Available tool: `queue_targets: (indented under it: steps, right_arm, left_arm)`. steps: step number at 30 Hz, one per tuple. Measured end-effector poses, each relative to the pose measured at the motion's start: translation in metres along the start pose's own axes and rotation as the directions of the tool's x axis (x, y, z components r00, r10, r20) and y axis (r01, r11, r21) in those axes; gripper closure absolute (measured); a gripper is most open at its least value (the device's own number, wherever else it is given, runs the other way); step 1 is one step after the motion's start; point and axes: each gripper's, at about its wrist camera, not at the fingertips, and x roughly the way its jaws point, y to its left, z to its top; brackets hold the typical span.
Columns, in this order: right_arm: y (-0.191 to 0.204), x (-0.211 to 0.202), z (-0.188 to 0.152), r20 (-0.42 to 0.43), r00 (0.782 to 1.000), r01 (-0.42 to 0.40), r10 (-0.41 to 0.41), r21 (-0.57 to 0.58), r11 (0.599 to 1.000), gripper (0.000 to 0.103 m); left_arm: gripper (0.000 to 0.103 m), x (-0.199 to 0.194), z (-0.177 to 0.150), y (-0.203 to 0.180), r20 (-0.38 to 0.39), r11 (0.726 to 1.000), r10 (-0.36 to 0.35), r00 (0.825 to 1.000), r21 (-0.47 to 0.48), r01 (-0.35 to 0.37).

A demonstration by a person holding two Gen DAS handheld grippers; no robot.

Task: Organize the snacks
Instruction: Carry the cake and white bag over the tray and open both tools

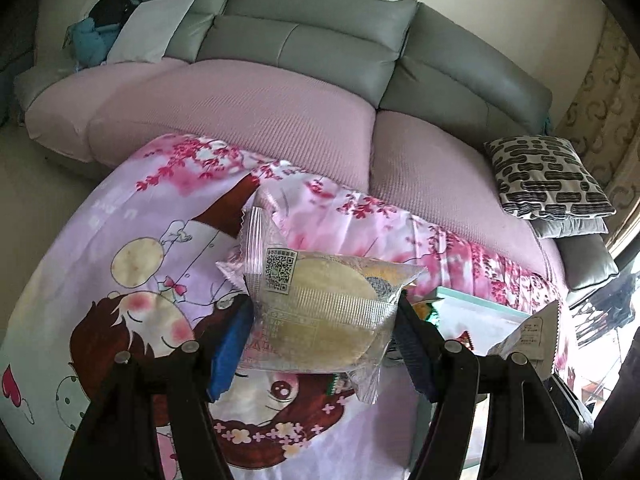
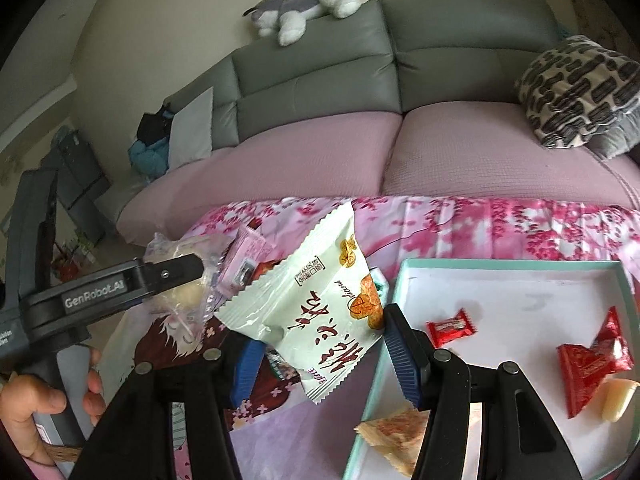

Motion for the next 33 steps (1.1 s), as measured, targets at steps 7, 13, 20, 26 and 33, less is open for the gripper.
queue_targets:
  steps: [7, 13, 20, 26, 33]
  right_arm:
    - [-0.034, -0.022, 0.006, 0.045, 0.998, 0.047, -0.05, 0.076, 0.996, 0.043]
    - [-0.076, -0.045, 0.009, 0.081, 0.99, 0.104, -0.119, 0.17, 0.98, 0.043]
    - [-0.127, -0.071, 0.006, 0.101, 0.976, 0.156, -0.191, 0.282, 0.947, 0.043]
    - [-0.155, -0.089, 0.004, 0.117, 0.964, 0.187, -0.239, 0.338, 0.922, 0.043]
    - [-0.171, -0.092, 0.002, 0.12, 0.961, 0.19, -0.248, 0.366, 0.911, 0.043]
  left_arm:
    - [0.032, -0.005, -0.001, -0.024, 0.019, 0.999, -0.025, 1.0, 0.035, 0.025]
    - [0.032, -0.006, -0.004, -0.05, 0.018, 0.995, -0.047, 0.999, 0.091, 0.045]
    - [0.032, -0.004, -0.011, -0.084, 0.002, 0.984, -0.094, 0.996, 0.155, 0.092]
    - [0.032, 0.005, -0.023, -0.12, -0.023, 0.965, -0.129, 0.991, 0.226, 0.131]
    - [0.032, 0.021, -0.04, -0.159, -0.067, 0.932, -0.176, 0.982, 0.309, 0.189]
